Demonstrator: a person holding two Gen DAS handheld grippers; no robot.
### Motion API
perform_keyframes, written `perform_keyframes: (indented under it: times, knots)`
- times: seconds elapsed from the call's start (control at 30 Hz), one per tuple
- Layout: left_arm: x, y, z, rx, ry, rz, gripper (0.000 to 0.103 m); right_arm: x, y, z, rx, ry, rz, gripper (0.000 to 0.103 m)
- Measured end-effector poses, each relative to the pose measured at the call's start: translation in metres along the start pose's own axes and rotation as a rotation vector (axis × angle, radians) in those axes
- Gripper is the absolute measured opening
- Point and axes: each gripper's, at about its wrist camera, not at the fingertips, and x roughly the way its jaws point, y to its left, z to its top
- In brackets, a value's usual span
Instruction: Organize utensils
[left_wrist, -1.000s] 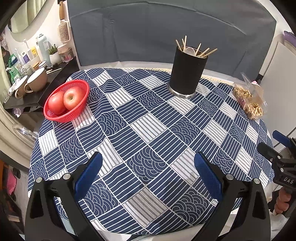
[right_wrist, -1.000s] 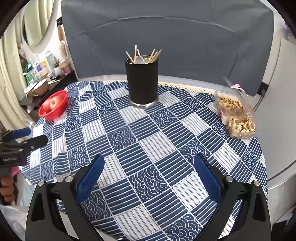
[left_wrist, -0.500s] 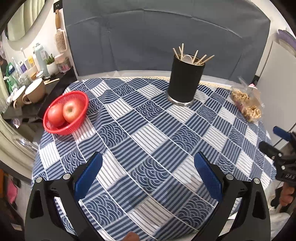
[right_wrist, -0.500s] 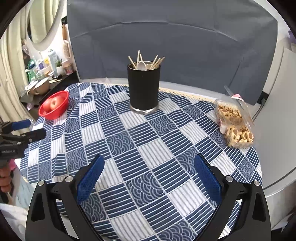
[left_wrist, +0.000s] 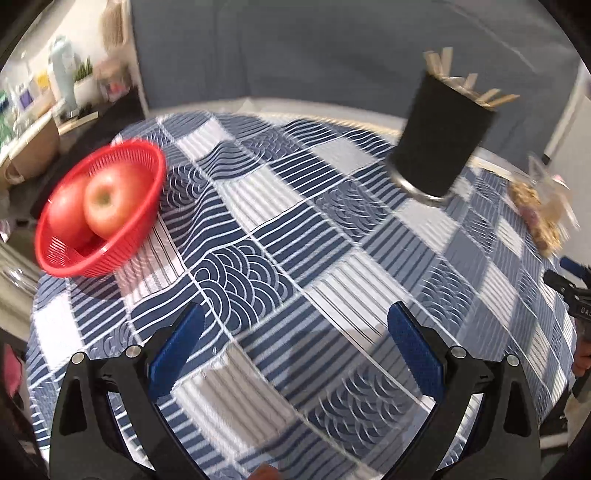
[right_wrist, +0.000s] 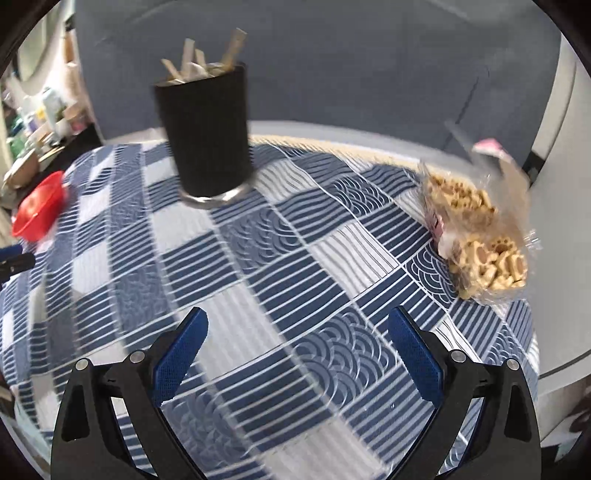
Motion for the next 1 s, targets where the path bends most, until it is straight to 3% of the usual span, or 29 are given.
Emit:
perform_keyframes:
  times: [0.17, 0.47, 0.73, 1.0]
  knots:
    - [0.02, -0.006, 0.006, -0.006, -0.021, 0.02, 0.097, 0.021, -0.011, 0.002, 0.018, -0.019, -0.02, 0.094]
    - [0.026, -0.031, 0.014, 0.025, -0.019, -0.007, 0.097, 0.027, -0.002, 0.002, 0.048, -0.02, 0.037, 0.094]
    - [0.003, -0.049, 0.022, 0.064, -0.049, -0.027, 0.097, -0.003, 0.004, 0.012, 0.041, -0.055, 0.06, 0.094]
    - [-0.029, -0.061, 0.025, 0.057, -0.08, 0.015, 0.097, -0.044, 0.016, 0.016, 0.051, -0.087, 0.063, 0.094]
